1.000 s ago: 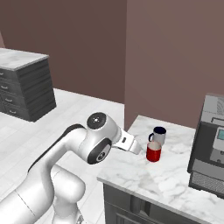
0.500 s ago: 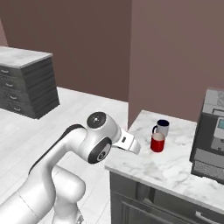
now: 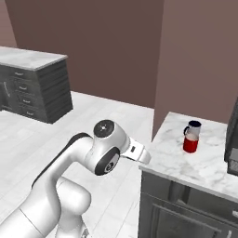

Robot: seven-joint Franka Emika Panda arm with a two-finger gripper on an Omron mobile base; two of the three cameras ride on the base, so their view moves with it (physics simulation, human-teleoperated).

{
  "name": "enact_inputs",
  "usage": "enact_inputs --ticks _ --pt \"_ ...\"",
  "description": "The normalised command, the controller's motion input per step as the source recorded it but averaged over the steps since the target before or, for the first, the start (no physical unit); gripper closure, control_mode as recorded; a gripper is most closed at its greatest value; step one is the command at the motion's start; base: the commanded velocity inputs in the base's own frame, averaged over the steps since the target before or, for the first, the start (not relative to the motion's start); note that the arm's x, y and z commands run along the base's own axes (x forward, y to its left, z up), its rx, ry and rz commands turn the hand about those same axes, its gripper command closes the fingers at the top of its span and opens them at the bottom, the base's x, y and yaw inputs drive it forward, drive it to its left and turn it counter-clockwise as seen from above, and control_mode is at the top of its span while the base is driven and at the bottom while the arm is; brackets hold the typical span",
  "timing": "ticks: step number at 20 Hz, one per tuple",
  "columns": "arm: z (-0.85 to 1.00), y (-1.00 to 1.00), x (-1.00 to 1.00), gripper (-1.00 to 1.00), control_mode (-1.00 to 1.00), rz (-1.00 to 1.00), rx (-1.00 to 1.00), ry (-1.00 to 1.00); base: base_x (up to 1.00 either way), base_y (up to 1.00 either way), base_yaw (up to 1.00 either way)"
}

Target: Clear the mugs and bowl far away from the sink.

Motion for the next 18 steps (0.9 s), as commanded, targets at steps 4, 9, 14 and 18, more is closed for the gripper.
enact_inputs --ticks 4,9,14,18 --pt "0.00 0.00 0.00 -1.00 1.00 0.00 0.00 0.00 0.56 1.00 0.00" --pt "0.00 0.00 0.00 -1.00 1.00 0.00 0.00 0.00 0.85 1.00 -0.02" --pt "0.00 0.00 0.00 -1.00 1.00 0.00 0.00 0.00 0.96 1.00 -0.07" --pt "0.00 0.00 0.00 -1.00 1.00 0.00 0.00 0.00 0.87 1.00 -0.09"
